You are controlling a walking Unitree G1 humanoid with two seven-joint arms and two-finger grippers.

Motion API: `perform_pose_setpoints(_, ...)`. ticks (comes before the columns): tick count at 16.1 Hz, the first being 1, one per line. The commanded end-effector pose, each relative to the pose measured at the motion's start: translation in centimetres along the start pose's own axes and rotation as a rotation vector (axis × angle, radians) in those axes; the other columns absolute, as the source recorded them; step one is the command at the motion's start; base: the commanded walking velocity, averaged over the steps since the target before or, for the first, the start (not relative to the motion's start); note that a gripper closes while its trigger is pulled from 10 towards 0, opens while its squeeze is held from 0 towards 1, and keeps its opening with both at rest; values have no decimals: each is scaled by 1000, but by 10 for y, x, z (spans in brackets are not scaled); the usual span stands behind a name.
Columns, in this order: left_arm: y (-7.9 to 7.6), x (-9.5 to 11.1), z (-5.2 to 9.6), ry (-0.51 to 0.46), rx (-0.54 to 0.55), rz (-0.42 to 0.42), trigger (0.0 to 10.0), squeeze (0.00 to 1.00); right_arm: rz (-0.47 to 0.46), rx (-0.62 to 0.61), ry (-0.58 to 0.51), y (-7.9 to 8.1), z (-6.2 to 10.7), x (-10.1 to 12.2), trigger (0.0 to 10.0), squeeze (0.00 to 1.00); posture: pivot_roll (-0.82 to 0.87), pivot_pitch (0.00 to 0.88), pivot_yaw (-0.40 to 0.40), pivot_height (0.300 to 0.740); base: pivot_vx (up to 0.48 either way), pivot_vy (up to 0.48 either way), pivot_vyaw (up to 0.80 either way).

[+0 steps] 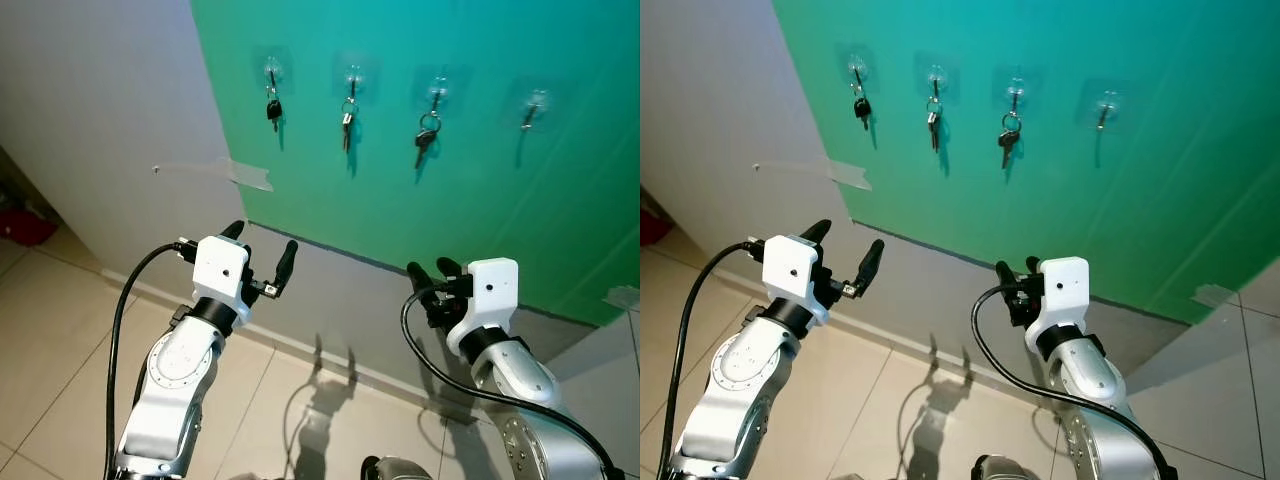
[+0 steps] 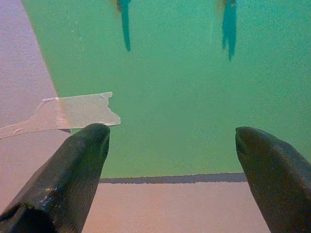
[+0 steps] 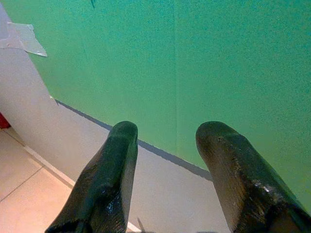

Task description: Hang keys on a hook

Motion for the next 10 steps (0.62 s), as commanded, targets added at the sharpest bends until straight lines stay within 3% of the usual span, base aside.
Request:
perform_pose_setpoints(1,5,1,0,-3,12,-16,10000,0,6,-15,5,-1,-1,-1,10000,0,-128,83,44,740,0,0,0)
perform_pose_setpoints(8,2,3,0,-9,-11,-2,10000,0,9,-45,3,-6,3,-3,10000,0,-132,97,58,740,0,0,0)
perform_pose_setpoints(10,0,3,0,-11,-14,6,10000,0,-12,-71,17,-9,6,-7,10000,0,-135,97,60,740,0,341,-400)
Point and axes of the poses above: a point about 5 cm out from each wrist's last joint towards the gripper, its own z axis pointing back from the gripper into the wrist, its own x axis along the axis of the wrist's last joint, y = z × x, the point moved 2 cm from there along -z, pointing out of the wrist towards the gripper, and after that the axes turned 11 degrees about -z, right-handed, at the moved point
